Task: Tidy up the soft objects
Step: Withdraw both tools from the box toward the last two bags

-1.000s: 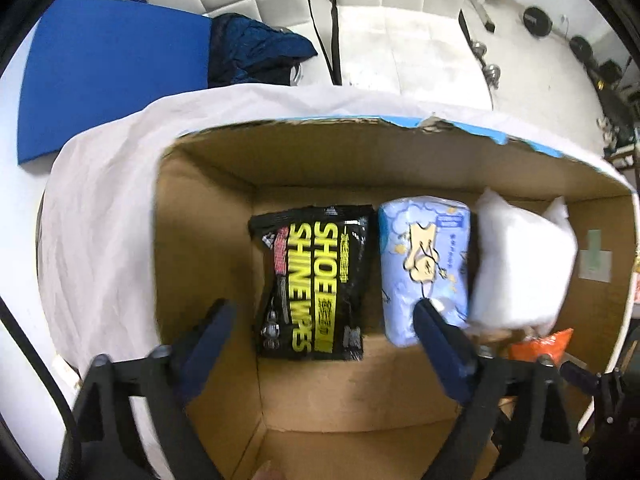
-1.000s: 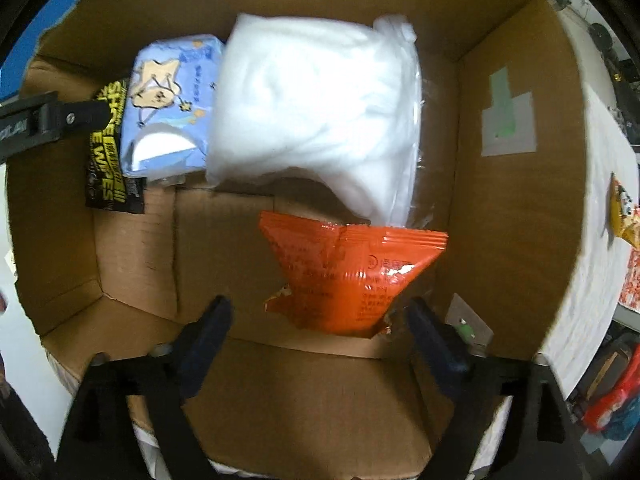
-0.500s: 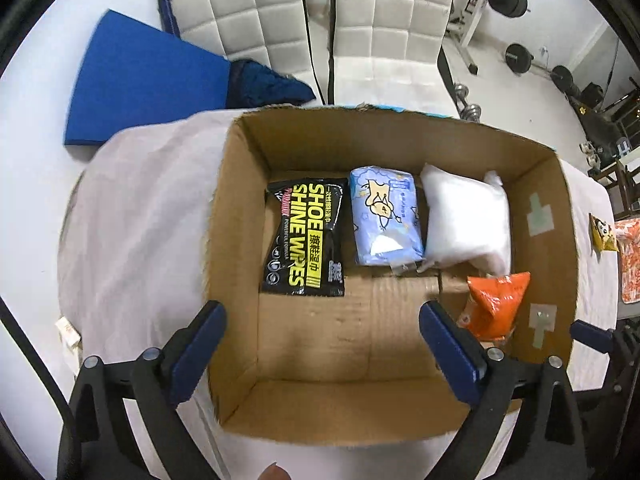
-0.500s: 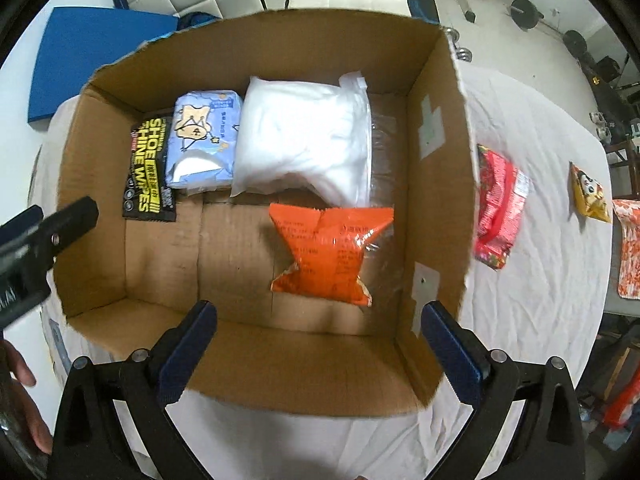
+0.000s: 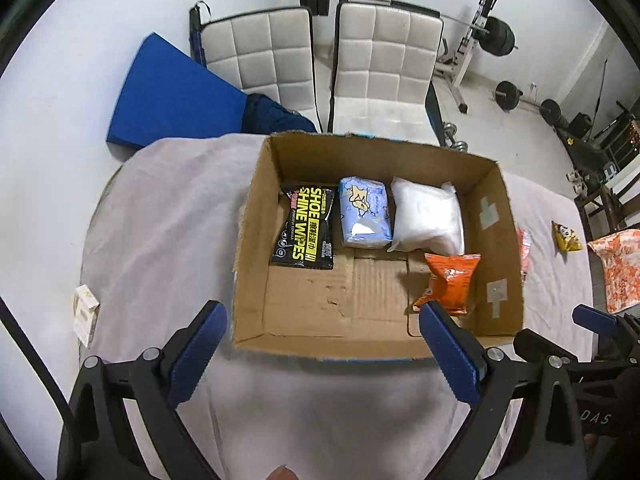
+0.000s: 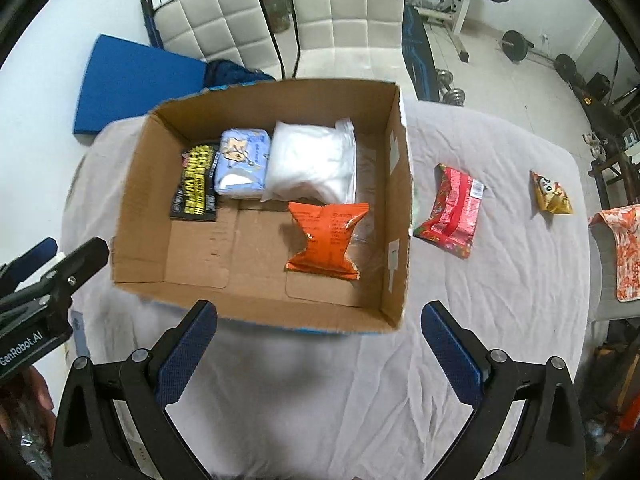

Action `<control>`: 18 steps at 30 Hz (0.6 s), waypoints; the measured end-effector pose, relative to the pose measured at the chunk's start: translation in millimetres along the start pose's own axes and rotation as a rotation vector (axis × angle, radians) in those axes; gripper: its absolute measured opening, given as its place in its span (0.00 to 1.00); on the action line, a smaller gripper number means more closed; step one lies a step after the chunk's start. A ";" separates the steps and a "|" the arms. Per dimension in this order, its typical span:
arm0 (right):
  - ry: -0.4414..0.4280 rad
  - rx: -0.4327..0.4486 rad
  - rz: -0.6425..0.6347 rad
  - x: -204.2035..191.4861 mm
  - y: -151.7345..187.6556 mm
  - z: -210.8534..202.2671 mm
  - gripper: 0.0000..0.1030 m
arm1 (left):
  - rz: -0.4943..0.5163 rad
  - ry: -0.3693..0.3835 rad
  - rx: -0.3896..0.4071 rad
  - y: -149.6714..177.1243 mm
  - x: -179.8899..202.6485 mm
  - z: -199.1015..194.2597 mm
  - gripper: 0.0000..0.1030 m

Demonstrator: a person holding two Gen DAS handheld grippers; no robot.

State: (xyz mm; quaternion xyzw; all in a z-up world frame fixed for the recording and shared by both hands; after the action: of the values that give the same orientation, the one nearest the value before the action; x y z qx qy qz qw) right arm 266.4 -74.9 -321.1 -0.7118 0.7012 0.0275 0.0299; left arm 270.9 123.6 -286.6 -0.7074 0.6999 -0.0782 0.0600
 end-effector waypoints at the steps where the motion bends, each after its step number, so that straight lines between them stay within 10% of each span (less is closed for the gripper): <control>1: -0.002 0.008 -0.001 0.5 3.1 -5.2 1.00 | 0.000 -0.001 0.007 1.8 0.2 -4.8 0.96; 18: -0.056 0.085 0.019 11.7 38.6 -59.3 1.00 | 0.016 -0.021 0.069 24.7 11.2 -52.5 0.96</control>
State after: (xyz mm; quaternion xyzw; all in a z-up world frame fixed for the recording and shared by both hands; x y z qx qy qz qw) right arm 227.9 -91.9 -263.1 -0.7022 0.7073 0.0180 0.0793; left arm 236.6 113.4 -239.6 -0.7002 0.7017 -0.0946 0.0922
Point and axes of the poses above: each gripper's, at about its wrist camera, not at the fingertips, and z roughly the way its jaws point, x to its right, y to its underside, the point moved 7 cm from there along z, roughly the way its jaws point, and after that the axes turned 10 degrees about -x, right-handed, at the moved point
